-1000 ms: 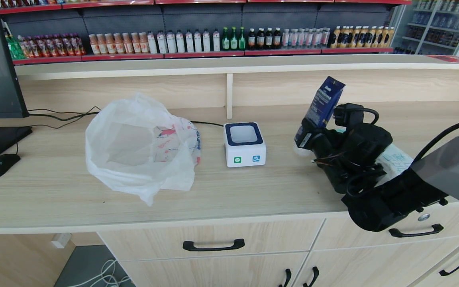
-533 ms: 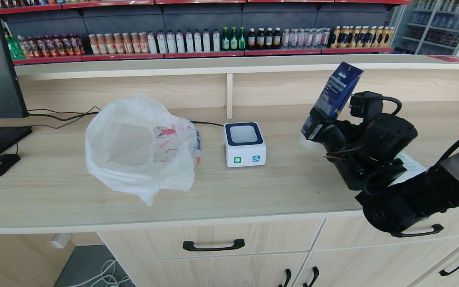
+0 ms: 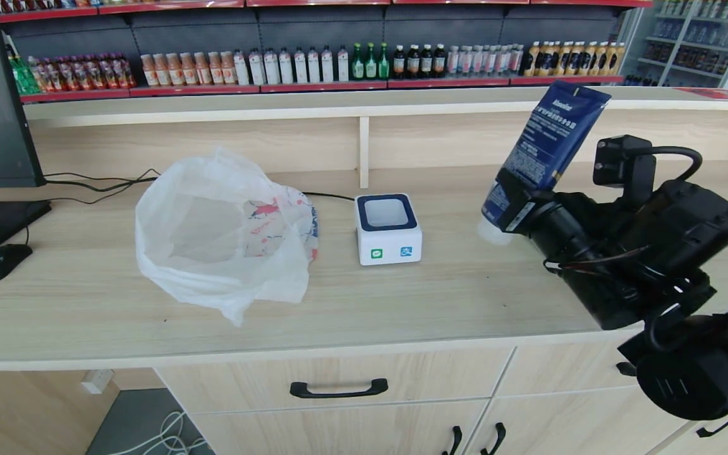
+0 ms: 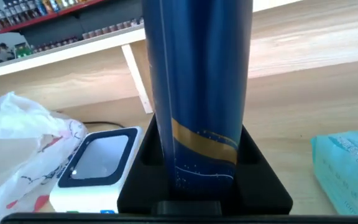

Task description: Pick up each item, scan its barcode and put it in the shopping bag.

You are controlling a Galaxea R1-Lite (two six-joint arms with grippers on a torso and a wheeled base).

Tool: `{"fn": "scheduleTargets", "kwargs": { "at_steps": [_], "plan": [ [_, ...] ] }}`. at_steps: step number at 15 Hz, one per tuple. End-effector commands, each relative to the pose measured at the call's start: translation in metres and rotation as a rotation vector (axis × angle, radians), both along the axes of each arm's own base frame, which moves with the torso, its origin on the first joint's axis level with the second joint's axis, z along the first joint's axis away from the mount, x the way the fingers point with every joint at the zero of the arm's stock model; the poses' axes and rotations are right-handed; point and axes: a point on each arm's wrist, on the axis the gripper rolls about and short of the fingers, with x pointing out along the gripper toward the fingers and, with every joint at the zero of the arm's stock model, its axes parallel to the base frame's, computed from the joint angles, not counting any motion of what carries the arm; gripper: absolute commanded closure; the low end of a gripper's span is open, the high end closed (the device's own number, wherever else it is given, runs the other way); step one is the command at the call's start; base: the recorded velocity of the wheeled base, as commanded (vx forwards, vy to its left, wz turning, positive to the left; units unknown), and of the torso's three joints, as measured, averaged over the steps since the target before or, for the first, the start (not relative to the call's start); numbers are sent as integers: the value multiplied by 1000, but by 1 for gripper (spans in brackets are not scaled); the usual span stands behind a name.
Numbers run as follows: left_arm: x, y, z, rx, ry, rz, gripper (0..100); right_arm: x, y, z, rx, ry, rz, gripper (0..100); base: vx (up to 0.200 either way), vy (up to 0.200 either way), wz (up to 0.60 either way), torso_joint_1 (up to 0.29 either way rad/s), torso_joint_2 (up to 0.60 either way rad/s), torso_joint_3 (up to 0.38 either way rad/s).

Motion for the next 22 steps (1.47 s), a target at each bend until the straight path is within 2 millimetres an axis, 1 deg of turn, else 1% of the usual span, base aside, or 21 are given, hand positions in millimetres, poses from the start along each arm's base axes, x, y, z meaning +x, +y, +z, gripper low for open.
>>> {"fn": "scheduleTargets", "kwargs": {
  "at_steps": [1, 3, 4, 5, 6, 8, 11, 14, 16, 18, 19, 21, 22],
  "plan": [
    [0, 0, 0, 0, -1, 1, 0, -35, -6, 11, 3, -17, 56, 100, 0, 0, 0, 0, 0, 0],
    [0, 0, 0, 0, -1, -1, 0, -61, -9, 7, -21, -4, 148, 100, 0, 0, 0, 0, 0, 0],
    [0, 0, 0, 0, 0, -1, 0, -68, -10, 5, -31, 0, 182, 100, 0, 0, 0, 0, 0, 0],
    [0, 0, 0, 0, -1, -1, 0, -78, -11, 1, -53, 8, 257, 100, 0, 0, 0, 0, 0, 0],
    [0, 0, 0, 0, -1, 1, 0, -80, -10, 1, -55, 6, 276, 100, 0, 0, 0, 0, 0, 0],
    [0, 0, 0, 0, 0, 1, 0, -89, 1, 7, -15, -23, 394, 100, 0, 0, 0, 0, 0, 0],
    [0, 0, 0, 0, -1, -1, 0, -90, 12, 12, 34, -46, 574, 100, 0, 0, 0, 0, 0, 0],
    [0, 0, 0, 0, 0, 1, 0, -93, 22, 6, 31, -56, 745, 100, 0, 0, 0, 0, 0, 0],
    [0, 0, 0, 0, 0, -1, 0, -97, 31, 3, 125, 0, 819, 100, 0, 0, 0, 0, 0, 0],
    [0, 0, 0, 0, 0, 1, 0, -108, 33, 12, 223, 30, 894, 100, 0, 0, 0, 0, 0, 0],
    [0, 0, 0, 0, 0, 1, 0, -108, 33, 12, 223, 30, 894, 100, 0, 0, 0, 0, 0, 0],
    [0, 0, 0, 0, 0, 1, 0, -128, 36, 27, 353, 56, 1015, 100, 0, 0, 0, 0, 0, 0],
    [0, 0, 0, 0, -1, 1, 0, -134, 37, 30, 369, 59, 1044, 100, 0, 0, 0, 0, 0, 0]
  ]
}}
